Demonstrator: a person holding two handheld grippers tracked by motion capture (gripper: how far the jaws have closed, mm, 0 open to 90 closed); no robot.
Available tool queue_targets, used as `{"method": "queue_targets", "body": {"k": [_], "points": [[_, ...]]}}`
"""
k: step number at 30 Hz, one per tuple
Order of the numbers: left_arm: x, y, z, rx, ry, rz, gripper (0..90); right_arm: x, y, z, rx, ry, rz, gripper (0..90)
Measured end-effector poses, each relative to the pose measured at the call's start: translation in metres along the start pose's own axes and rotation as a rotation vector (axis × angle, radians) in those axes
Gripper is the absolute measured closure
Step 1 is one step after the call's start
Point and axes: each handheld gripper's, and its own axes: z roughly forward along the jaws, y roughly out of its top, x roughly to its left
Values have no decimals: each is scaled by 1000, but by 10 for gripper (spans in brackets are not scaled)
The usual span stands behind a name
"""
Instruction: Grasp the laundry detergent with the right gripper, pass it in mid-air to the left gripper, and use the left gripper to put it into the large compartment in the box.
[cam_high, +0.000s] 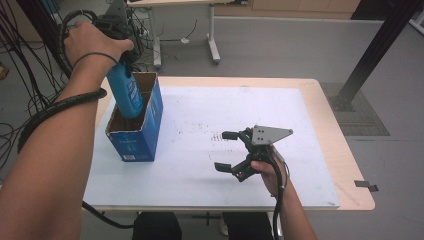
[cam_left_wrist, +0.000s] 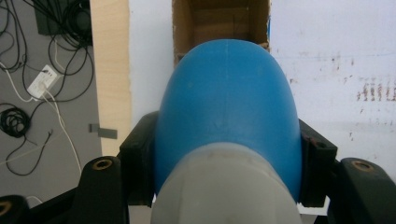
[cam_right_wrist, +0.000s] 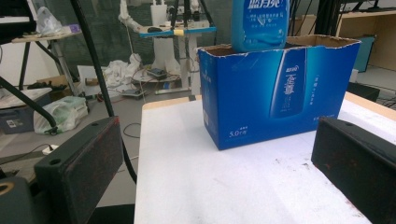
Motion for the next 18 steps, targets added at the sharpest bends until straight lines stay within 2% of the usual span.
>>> {"method": "queue_targets", "body": {"k": [11, 18], "points": [[2, -1, 35, 30, -9, 1, 381, 0, -1, 0, -2, 0, -1, 23], [4, -1, 50, 42, -12, 6, 381, 0, -1, 0, 1, 1, 0, 23]]}}
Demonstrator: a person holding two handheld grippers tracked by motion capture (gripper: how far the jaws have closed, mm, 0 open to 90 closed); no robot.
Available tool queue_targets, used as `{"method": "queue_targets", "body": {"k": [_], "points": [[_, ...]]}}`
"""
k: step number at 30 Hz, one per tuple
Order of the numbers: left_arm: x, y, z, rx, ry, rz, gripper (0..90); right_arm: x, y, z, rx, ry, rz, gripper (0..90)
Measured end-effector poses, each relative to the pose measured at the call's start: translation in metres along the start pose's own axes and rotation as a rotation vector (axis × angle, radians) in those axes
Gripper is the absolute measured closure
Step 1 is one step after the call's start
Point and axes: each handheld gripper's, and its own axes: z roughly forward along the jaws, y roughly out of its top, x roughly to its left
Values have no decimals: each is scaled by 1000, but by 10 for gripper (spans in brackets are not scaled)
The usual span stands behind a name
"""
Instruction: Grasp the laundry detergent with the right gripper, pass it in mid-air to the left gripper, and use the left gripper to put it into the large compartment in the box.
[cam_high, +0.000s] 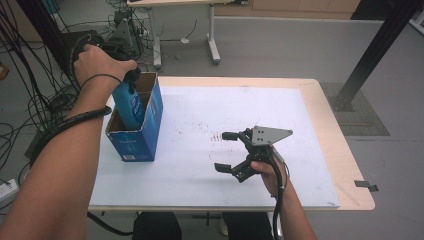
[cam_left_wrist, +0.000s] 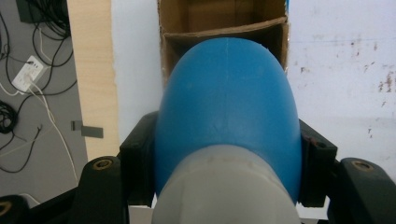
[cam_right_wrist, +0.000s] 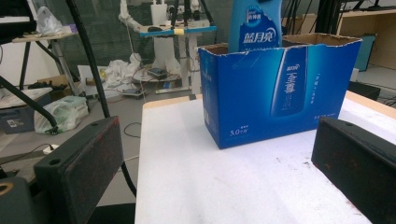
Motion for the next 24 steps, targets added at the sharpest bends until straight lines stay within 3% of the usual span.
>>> {"method": "queue_targets", "body": {"k": [10, 24], "points": [[2, 0, 22, 12, -7, 6, 381, -1, 0, 1, 3, 4, 1, 22], [-10, -2, 48, 16, 22, 18, 381, 0, -1, 1, 8, 2, 5, 21]]}}
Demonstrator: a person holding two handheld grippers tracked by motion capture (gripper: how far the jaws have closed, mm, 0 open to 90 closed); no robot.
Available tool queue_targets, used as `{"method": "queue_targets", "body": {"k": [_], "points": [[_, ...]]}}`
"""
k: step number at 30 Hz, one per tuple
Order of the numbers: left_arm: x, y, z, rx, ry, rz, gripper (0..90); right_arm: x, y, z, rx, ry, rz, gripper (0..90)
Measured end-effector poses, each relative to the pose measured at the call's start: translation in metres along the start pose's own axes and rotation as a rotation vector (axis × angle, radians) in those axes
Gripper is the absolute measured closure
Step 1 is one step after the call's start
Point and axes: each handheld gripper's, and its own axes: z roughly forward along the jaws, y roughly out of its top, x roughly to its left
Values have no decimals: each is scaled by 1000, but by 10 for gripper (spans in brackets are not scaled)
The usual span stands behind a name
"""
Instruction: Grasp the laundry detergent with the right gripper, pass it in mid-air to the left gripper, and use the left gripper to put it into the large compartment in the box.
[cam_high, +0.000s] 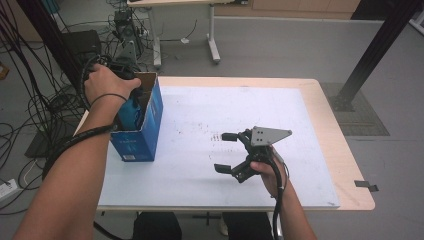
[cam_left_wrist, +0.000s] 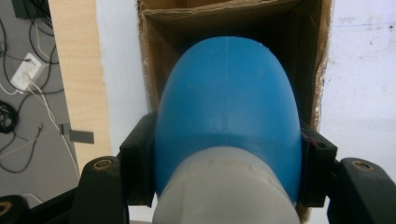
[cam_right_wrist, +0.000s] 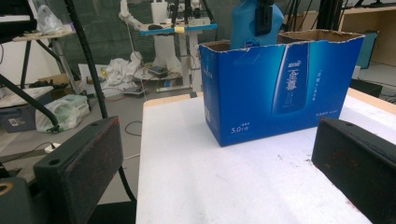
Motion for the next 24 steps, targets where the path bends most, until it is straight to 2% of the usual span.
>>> {"method": "queue_targets", "body": {"k": [10, 17, 24], "points": [[-3, 0, 13, 5, 9, -3, 381, 1, -1, -3, 1, -4, 7, 21], [-2, -1, 24, 17, -1, -7, 381, 0, 0, -2, 6, -2, 3, 21], [-3, -1, 28, 17, 9, -6, 381, 0, 0, -2, 5, -2, 3, 20]]}}
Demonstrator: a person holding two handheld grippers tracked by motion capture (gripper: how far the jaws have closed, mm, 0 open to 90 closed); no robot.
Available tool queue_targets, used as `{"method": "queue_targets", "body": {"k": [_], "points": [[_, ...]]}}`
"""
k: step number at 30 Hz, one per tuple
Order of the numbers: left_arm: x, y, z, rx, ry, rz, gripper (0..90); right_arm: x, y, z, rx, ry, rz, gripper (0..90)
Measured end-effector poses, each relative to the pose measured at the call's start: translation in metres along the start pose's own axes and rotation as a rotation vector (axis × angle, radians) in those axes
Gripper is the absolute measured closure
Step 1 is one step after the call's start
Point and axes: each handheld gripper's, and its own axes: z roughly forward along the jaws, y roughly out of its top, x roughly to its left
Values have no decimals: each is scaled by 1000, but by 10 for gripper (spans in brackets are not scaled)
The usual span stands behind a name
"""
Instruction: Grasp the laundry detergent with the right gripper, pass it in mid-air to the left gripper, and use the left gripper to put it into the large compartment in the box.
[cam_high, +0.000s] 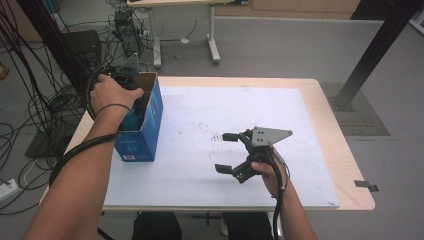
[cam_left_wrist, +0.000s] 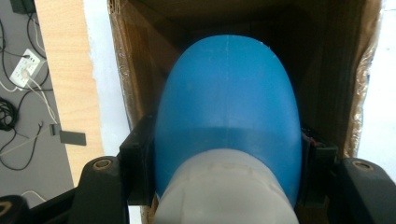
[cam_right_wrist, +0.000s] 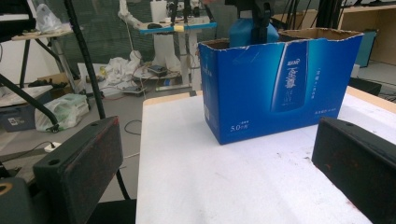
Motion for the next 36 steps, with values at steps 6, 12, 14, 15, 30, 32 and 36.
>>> {"method": "queue_targets", "body": {"k": [6, 12, 14, 15, 30, 32, 36], "points": [[0, -1, 3, 0, -7, 2, 381, 0, 0, 0, 0, 1, 1, 20], [-1, 0, 11, 9, -7, 2, 380, 0, -1, 0, 1, 2, 3, 20], [0, 0, 12, 12, -9, 5, 380, 0, -1, 0, 2, 2, 2, 20], [0, 0, 13, 14, -12, 5, 381, 0, -1, 0, 1, 0, 4, 20], [-5, -3, 18, 8, -1, 11, 380, 0, 1, 1, 4, -1, -1, 19], [-6, -3, 18, 6, 0, 11, 379, 0, 1, 1, 2, 1, -2, 19], [-7, -2, 18, 13, 3, 13, 378, 0, 1, 2, 2, 2, -1, 19]]}}
